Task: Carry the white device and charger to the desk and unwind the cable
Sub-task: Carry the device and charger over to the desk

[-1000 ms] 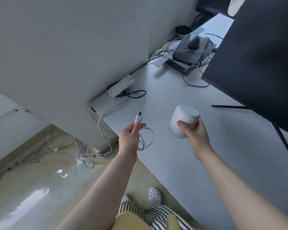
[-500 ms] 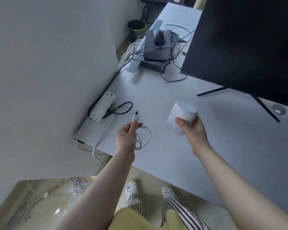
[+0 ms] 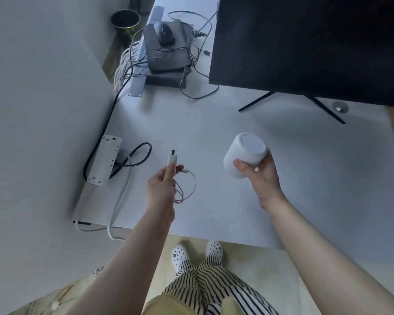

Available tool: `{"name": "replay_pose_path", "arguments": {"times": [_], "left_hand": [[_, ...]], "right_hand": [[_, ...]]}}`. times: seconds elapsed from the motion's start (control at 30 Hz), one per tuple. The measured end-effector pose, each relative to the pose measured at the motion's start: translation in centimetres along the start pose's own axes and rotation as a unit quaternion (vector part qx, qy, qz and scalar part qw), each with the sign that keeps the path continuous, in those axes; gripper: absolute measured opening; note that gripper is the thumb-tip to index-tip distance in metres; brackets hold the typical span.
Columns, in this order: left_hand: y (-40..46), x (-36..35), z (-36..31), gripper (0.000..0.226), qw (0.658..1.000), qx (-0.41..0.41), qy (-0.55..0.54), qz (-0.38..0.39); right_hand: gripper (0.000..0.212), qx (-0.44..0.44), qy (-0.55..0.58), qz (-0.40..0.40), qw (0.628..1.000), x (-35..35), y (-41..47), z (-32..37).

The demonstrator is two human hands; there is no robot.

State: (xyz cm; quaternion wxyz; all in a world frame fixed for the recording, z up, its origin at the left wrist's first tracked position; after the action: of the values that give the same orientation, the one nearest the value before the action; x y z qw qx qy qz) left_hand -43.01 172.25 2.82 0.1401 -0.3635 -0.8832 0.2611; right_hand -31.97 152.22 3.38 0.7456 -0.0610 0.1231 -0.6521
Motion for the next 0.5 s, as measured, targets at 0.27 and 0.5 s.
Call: {"name": "replay_pose_path", "arguments": {"times": [0.27, 0.5], "left_hand": [[0.8, -2.6, 0.6, 0.028, 1.000, -0.012, 0.011, 0.008], [1.0, -3.6, 1.3, 0.024, 1.000, -0.012, 0.014, 0.008]], "right_hand": [[0.068, 0.036, -0.011, -0.015, 0.999, 3.1, 3.6, -1.6], [0.068, 0.053, -0.046, -0.023, 0.997, 3.4, 5.5, -3.9]]}}
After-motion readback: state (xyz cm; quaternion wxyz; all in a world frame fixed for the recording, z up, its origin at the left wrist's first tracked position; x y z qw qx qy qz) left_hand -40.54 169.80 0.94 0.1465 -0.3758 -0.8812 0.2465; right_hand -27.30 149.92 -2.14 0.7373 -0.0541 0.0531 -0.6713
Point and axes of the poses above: each hand's wrist, its own y-axis towards the middle knuckle, its own x-axis out of the back of the hand, z = x × y, the point moved 3 cm from there along y, towards the middle knuckle, and after that the axes turned 11 degrees about y, right-handed, at the moved point
